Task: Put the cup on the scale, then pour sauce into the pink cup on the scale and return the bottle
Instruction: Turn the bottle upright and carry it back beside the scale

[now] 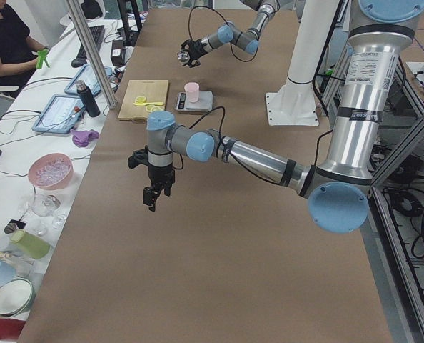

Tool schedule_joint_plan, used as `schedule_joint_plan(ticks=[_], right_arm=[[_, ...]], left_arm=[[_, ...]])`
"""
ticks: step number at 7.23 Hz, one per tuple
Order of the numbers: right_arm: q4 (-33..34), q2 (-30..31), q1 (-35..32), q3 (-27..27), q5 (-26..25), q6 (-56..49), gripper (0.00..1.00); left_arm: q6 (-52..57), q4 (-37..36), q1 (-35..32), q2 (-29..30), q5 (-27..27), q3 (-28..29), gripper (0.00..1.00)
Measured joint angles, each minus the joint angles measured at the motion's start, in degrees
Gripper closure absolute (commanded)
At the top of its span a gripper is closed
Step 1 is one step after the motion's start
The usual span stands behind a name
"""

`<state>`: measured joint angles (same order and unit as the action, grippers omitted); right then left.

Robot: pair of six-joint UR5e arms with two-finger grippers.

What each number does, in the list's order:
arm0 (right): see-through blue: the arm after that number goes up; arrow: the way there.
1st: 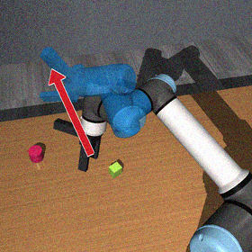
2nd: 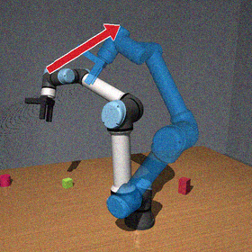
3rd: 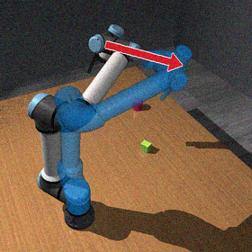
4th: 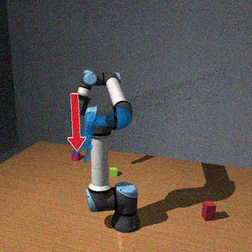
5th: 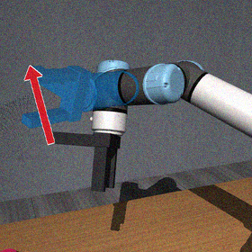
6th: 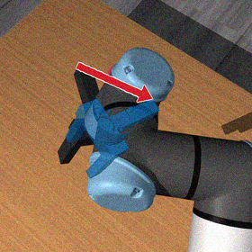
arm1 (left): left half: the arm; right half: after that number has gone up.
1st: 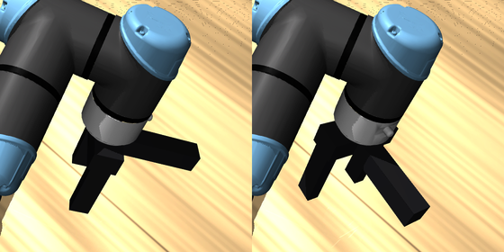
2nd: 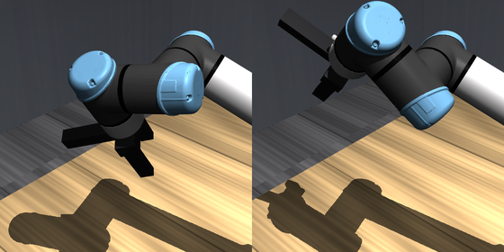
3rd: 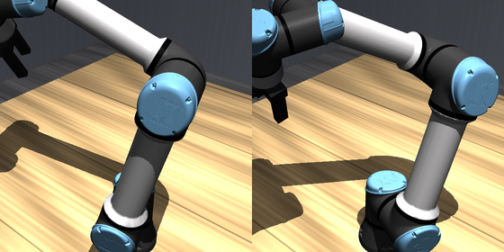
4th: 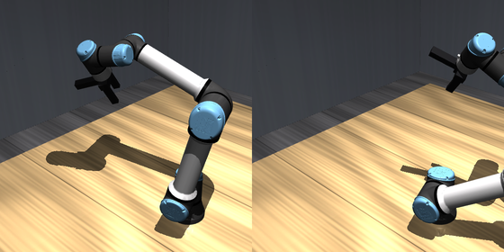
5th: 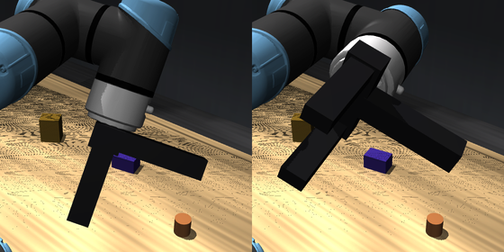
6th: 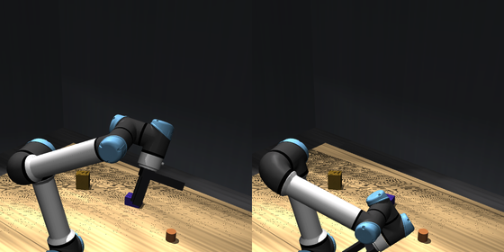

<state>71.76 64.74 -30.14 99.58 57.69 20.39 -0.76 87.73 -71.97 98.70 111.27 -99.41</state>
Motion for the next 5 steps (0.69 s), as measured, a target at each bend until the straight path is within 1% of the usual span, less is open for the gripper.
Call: schedule_joint_plan(ticks=[1,3,5], right_arm=[[-3.9,1.9,-0.8,0.4,2.1,6.3,1.0],[-10.5,3.6,-2.7,0.4,6.3,16.6,1.0],[-13.2,3.9,-4.7,0.3,10.0,24.8,1.0]], left_arm=[[0.0,0.0,0.0,0.0,0.0,-0.2,0.01],[-0.1,-0.1,0.0,0.0,0.0,-0.6,0.01],[-0.1,-0.1,0.0,0.0,0.0,-0.9,0.01]])
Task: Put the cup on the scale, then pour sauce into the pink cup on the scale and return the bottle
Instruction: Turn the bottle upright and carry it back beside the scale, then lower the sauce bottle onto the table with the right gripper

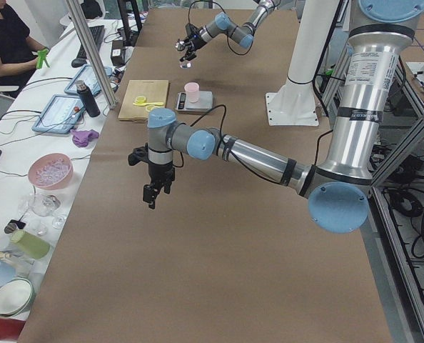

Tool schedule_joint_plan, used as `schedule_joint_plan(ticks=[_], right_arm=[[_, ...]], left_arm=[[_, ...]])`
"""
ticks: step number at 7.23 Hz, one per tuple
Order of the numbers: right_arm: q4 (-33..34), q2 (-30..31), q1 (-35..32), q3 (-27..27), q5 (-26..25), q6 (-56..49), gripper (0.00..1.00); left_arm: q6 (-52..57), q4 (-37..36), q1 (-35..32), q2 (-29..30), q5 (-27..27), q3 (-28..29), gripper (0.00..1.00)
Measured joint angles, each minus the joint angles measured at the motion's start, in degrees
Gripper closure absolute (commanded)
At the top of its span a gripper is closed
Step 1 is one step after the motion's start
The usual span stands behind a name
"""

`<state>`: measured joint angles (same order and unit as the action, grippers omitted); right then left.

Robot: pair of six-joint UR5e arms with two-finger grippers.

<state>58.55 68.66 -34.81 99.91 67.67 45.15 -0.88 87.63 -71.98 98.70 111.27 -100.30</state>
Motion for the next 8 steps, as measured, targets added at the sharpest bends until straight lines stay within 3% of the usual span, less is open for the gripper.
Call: schedule_joint_plan(ticks=[3,8], right_arm=[[-0.4,-0.1,-0.5,-1.1,2.1,9.7,1.0],[-0.6,1.7,-0.4,-3.0,2.2,8.4,1.0]], left_arm=[[0.0,-0.1,0.0,0.0,0.0,-0.2,0.01],[0.0,-0.1,0.0,-0.1,0.0,-0.5,0.01]])
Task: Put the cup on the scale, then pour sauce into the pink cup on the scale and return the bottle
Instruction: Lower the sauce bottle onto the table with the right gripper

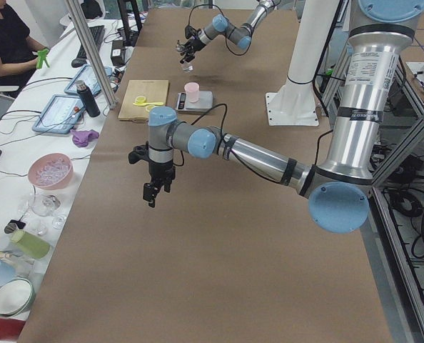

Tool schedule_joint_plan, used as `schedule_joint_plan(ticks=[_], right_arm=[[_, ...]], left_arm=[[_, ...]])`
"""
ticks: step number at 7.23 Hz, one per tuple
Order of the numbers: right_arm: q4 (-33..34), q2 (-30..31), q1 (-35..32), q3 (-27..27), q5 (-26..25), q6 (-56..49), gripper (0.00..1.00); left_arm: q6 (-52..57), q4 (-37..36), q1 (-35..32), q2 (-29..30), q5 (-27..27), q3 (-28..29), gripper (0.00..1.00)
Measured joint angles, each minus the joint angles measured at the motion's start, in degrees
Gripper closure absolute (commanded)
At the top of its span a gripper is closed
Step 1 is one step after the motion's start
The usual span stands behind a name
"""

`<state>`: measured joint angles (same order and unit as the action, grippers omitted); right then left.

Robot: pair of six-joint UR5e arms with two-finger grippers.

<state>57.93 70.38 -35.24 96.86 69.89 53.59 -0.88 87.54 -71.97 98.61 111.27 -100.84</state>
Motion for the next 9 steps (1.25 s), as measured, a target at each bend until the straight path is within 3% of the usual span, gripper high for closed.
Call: schedule_joint_plan(ticks=[6,7,9], right_arm=[[-0.2,-0.1,1.4,-1.0,-0.1,0.4,1.0],[-2.6,0.3,1.6,-1.8,-0.5,0.5,1.0],[-14.8,1.1,1.9,-6.5,-1.8,0.4,1.0]], left_arm=[[0.0,0.0,0.0,0.0,0.0,0.0,0.01],[0.0,0.0,0.0,0.0,0.0,-0.2,0.01],[0.0,0.0,0.0,-0.1,-0.1,-0.4,0.01]])
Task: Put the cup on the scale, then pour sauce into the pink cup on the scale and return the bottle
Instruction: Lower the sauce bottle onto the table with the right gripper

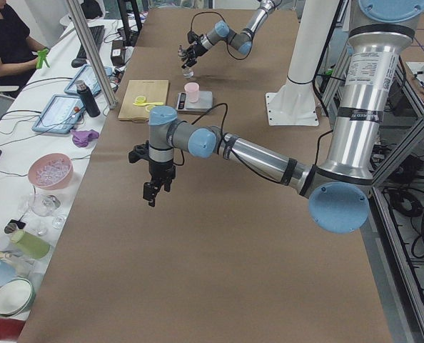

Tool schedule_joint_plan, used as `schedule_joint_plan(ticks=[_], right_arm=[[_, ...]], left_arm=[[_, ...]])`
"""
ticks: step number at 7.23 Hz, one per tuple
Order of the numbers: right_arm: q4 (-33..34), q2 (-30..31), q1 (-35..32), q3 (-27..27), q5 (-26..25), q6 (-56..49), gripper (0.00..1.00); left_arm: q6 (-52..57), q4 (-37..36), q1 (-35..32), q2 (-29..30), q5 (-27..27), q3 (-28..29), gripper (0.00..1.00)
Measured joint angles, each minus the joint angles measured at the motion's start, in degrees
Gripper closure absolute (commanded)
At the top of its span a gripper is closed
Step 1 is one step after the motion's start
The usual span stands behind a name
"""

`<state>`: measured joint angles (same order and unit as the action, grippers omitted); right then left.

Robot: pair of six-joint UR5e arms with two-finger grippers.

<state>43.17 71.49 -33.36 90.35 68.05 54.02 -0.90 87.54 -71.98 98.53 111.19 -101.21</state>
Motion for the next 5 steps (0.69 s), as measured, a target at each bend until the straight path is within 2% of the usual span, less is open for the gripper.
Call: schedule_joint_plan(ticks=[1,3,4,5], right_arm=[[-3.3,0.2,0.0,-1.4,-0.2,-0.2,1.0],[-5.1,0.4,0.0,-2.2,-0.4,-0.5,1.0],[-5.3,0.4,0.1,-2.3,-0.5,-0.4,0.91],[-5.3,0.4,0.1,-2.3,-0.7,-0.4,0.61]], left_arm=[[0.0,0.0,0.0,0.0,0.0,0.0,0.01],[0.0,0.0,0.0,0.0,0.0,0.2,0.01],[0.0,0.0,0.1,0.0,0.0,0.2,0.01],[0.0,0.0,0.0,0.0,-0.1,0.2,0.01]])
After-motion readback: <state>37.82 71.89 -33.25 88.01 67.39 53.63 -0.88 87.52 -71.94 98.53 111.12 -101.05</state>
